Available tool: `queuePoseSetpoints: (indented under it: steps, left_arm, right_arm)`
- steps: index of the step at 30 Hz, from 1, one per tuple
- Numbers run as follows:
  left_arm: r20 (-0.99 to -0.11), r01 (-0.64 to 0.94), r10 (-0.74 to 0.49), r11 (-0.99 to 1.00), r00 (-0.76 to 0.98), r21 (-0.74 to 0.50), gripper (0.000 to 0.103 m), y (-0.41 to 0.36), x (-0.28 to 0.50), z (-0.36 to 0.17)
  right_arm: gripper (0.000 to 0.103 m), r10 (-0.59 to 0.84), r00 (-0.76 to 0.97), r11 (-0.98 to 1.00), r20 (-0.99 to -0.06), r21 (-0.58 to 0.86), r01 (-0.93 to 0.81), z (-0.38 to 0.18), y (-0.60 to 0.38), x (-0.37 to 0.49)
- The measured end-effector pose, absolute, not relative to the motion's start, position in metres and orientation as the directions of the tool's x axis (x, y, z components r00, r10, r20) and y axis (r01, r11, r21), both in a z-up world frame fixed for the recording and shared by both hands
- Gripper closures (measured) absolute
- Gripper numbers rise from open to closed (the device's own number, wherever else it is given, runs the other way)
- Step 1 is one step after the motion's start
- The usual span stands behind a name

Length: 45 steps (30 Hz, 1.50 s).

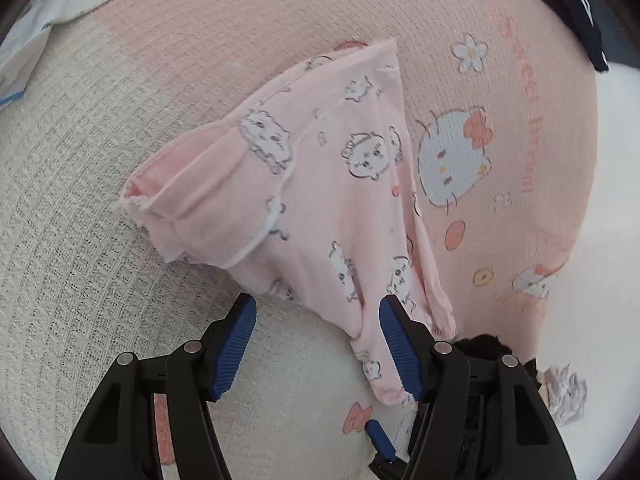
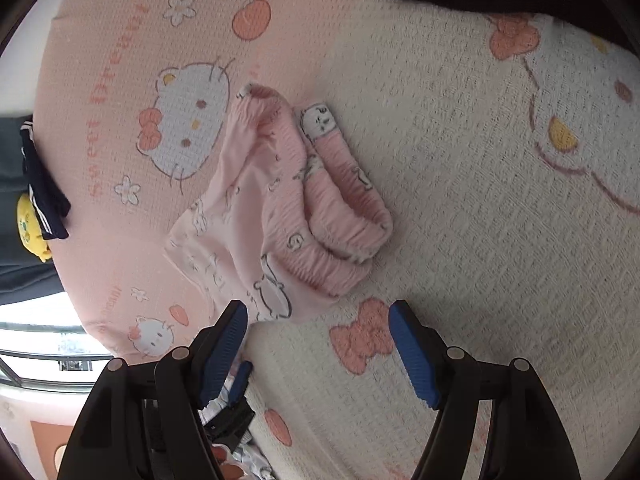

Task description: Fold clothes

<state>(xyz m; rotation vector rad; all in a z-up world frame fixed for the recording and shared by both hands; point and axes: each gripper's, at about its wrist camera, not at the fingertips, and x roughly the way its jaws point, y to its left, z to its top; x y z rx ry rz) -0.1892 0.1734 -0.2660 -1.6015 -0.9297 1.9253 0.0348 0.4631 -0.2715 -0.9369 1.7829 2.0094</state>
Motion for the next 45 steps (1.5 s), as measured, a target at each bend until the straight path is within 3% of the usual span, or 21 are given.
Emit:
queuePoseSetpoints:
  steps: [7, 10, 17, 23, 28, 30, 32, 34, 37, 40, 42, 45]
  left_arm:
    - [-0.567, 0.135, 0.760, -0.556, -0.319, -0.820, 0.041, 0.158, -0.185, -0.284]
    - [-0.537, 0.135, 0.761, -0.527, -0.364, -0.839, 0.041, 0.155, -0.185, -0.288]
    - [-0.569, 0.074, 0.714, -0.595, -0.408, -0.800, 0.041, 0.170, -0.193, -0.286]
    - [-0.549, 0.046, 0.725, -0.586, -0.416, -0.809, 0.031, 0.173, -0.194, -0.288]
    - [-0.536, 0.039, 0.738, -0.573, -0.409, -0.819, 0.017, 0.176, -0.195, -0.287]
    - [-0.535, 0.034, 0.738, -0.574, -0.412, -0.818, 0.011, 0.181, -0.196, -0.286]
    - [-0.544, 0.016, 0.727, -0.593, -0.418, -0.805, 0.005, 0.185, -0.197, -0.284]
    - [-0.553, -0.002, 0.717, -0.612, -0.424, -0.791, 0.005, 0.190, -0.197, -0.283]
    - [-0.567, -0.028, 0.700, -0.639, -0.434, -0.768, 0.005, 0.197, -0.197, -0.280]
    - [-0.575, -0.080, 0.703, -0.660, -0.419, -0.747, 0.005, 0.201, -0.198, -0.279]
    - [-0.587, -0.119, 0.699, -0.678, -0.409, -0.725, 0.005, 0.204, -0.199, -0.277]
    - [-0.620, -0.198, 0.680, -0.720, -0.390, -0.665, 0.005, 0.213, -0.199, -0.274]
  right_arm:
    - [0.030, -0.146, -0.853, -0.040, -0.501, 0.865, -0.501, -0.282, 0.471, 0.038]
    - [0.030, -0.129, -0.847, -0.067, -0.515, 0.857, -0.511, -0.277, 0.473, 0.027]
    - [0.030, -0.077, -0.818, -0.113, -0.570, 0.820, -0.561, -0.266, 0.475, 0.008]
    - [0.029, -0.086, -0.828, -0.208, -0.554, 0.822, -0.529, -0.263, 0.470, 0.007]
    - [0.015, -0.091, -0.841, -0.204, -0.534, 0.837, -0.509, -0.260, 0.472, 0.000]
    - [0.000, -0.102, -0.845, -0.183, -0.524, 0.845, -0.502, -0.260, 0.475, -0.005]
    - [0.000, -0.105, -0.831, -0.190, -0.547, 0.831, -0.523, -0.258, 0.475, -0.014]
    - [0.000, -0.092, -0.821, -0.202, -0.564, 0.818, -0.539, -0.256, 0.473, -0.017]
    - [0.002, -0.064, -0.818, -0.215, -0.571, 0.808, -0.548, -0.254, 0.469, -0.016]
    - [0.012, -0.025, -0.782, -0.263, -0.623, 0.759, -0.596, -0.250, 0.462, -0.019]
    - [0.024, 0.009, -0.733, -0.345, -0.680, 0.686, -0.640, -0.243, 0.456, -0.028]
    - [0.032, 0.074, -0.637, -0.504, -0.767, 0.523, -0.687, -0.232, 0.443, -0.044]
